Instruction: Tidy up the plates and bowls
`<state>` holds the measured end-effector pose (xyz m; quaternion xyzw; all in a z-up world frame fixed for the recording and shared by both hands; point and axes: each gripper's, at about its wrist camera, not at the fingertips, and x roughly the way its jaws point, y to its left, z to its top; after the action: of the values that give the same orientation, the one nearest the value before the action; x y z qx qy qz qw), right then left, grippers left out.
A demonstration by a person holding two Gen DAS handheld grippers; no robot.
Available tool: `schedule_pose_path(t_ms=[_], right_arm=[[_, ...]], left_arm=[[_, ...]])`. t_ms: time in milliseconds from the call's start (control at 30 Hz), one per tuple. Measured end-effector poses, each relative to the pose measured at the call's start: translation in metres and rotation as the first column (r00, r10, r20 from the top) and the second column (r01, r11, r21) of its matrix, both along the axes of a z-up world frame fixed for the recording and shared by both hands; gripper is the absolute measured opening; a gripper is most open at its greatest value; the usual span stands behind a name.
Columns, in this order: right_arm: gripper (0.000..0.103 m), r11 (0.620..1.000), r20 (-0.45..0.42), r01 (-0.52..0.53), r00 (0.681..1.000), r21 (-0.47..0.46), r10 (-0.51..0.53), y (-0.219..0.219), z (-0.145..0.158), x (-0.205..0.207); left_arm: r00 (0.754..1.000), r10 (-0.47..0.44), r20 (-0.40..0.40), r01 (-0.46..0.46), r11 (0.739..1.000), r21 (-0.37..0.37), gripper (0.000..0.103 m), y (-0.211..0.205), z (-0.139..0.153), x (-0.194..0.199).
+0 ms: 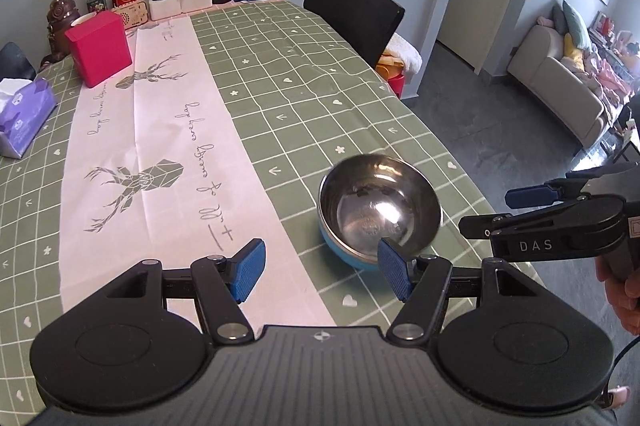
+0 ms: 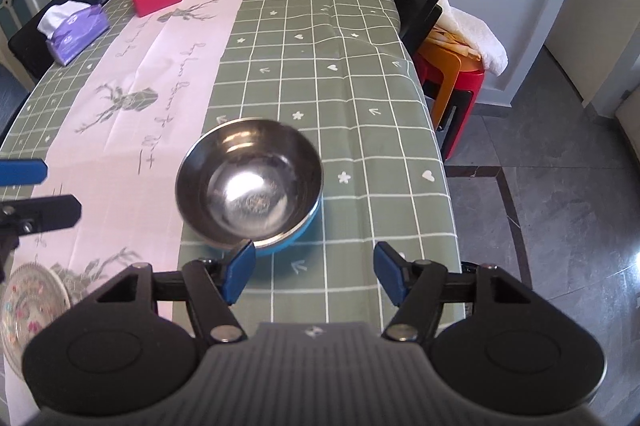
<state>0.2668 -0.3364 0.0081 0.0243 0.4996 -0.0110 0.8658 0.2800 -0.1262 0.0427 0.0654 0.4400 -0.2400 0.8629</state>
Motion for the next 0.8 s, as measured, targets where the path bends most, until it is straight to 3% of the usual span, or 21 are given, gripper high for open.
schedule_pose_path(t_ms=[200,333,633,800], right_arm=[[0.065,0.998,-0.013,0.047,0.999,0.038,-0.046,-0.012,-0.016,0.035],[0.065,0.996,-0.045,0.072,0.997,0.055,-0.069,-0.018,-0.034,0.053],[0.049,0.992,-0.134,0.083,0.988,0.090,-0.071,-0.024,-0.070,0.069],[0.047,0.993,-0.148,0.055,0.988,0.100,-0.040,-0.019,-0.078,0.068]], left_arm=[[0.998,0.055,-0.005,-0.055,0.998,-0.043,0.076,-0.008,-0.016,0.036],[0.995,0.086,-0.051,-0.090,0.993,-0.071,0.076,-0.015,-0.031,0.057],[0.985,0.064,-0.161,-0.069,0.997,-0.025,0.070,-0.034,-0.081,0.076],[0.979,0.043,-0.202,-0.040,0.999,0.017,0.062,-0.044,-0.096,0.078]])
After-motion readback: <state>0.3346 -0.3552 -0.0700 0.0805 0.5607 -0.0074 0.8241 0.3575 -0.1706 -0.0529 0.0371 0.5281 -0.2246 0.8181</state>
